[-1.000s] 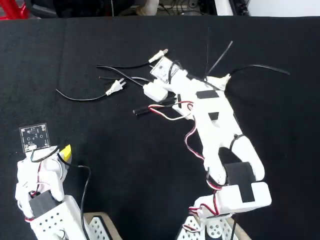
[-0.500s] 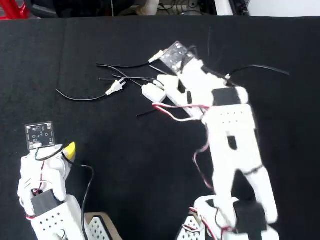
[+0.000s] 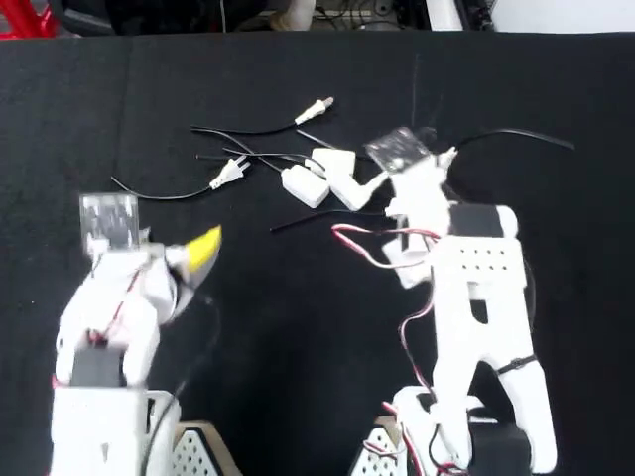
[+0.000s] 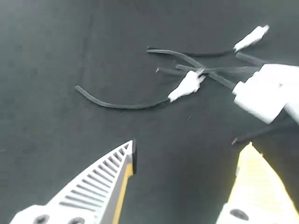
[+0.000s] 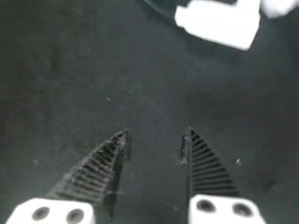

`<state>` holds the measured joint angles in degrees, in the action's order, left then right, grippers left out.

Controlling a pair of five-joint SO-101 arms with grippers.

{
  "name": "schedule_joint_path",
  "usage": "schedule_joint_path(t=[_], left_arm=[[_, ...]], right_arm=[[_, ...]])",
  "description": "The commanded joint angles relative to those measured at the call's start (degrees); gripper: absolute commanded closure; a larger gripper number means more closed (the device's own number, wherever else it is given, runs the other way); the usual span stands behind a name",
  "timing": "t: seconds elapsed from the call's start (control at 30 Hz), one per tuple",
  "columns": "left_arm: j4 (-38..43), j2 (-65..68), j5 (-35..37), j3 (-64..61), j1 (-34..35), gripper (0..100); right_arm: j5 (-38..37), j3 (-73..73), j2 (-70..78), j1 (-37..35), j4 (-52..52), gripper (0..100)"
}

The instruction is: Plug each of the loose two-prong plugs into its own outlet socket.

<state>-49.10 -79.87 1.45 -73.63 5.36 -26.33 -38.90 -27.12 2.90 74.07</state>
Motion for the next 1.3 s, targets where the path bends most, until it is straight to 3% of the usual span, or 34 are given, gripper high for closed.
schedule_joint_path(t=[0.0,0.17,0.37,0.53,0.67,0.8,0.97,1.27], left_arm=[[9.0,31.9,12.0,18.4,-4.5,65],[9.1,61.5,25.1,38.3,-10.0,65],[8.9,83.3,31.6,54.8,-15.1,65],[6.1,84.7,31.9,57.5,-21.9,67],[9.4,84.8,32.4,59.3,-24.9,68],[12.2,88.7,40.0,63.0,-24.7,68],[7.4,96.3,48.0,69.8,-23.3,68],[4.9,104.5,50.3,76.2,-22.3,73]], right_arm=[[3.9,-4.7,-1.5,4.7,-4.2,83.2],[7.9,-12.5,-1.2,5.4,-12.7,83.2],[7.9,-18.1,-1.2,5.6,-18.7,83.2],[7.7,-20.2,-1.1,5.6,-21.9,83.2],[7.6,-20.2,-1.1,5.6,-22.1,83.2],[7.5,-20.2,-1.2,5.9,-21.8,83.2],[7.5,-19.8,-1.5,10.5,-21.7,83.2],[7.4,-20.0,-1.5,10.6,-21.7,83.2]])
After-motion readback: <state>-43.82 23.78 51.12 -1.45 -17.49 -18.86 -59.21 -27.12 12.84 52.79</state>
